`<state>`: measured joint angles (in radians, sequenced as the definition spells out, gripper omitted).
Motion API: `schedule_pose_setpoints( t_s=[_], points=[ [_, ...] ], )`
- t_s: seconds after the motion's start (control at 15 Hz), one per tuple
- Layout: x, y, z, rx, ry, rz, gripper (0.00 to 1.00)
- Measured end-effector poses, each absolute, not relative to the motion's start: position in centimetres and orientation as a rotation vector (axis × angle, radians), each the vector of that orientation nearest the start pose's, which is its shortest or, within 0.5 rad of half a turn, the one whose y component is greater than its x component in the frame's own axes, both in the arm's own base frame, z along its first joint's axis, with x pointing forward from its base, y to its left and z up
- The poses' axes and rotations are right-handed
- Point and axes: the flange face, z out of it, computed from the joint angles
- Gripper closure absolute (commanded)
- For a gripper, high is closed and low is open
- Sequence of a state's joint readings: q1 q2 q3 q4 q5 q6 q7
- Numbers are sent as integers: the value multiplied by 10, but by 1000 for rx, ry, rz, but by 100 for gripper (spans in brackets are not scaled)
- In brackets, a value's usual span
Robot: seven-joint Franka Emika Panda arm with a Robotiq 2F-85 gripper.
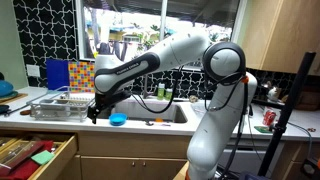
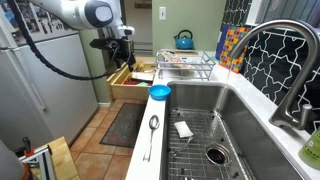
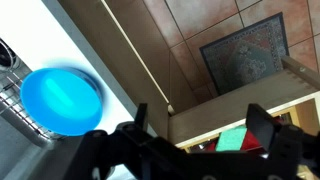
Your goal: Pour the contents of the blue bowl into the sink, put the big silver spoon in the blue bowl and then put them in the sink
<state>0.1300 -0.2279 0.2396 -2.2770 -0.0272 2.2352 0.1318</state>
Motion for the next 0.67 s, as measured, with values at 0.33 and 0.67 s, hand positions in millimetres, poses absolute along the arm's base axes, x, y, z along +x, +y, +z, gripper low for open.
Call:
schedule_pose_setpoints(
  t_s=[0.33, 0.67],
  points=[
    [474, 167, 466, -3156, -358, -351, 0],
    [532, 100, 453, -3201, -311, -416, 0]
  ],
)
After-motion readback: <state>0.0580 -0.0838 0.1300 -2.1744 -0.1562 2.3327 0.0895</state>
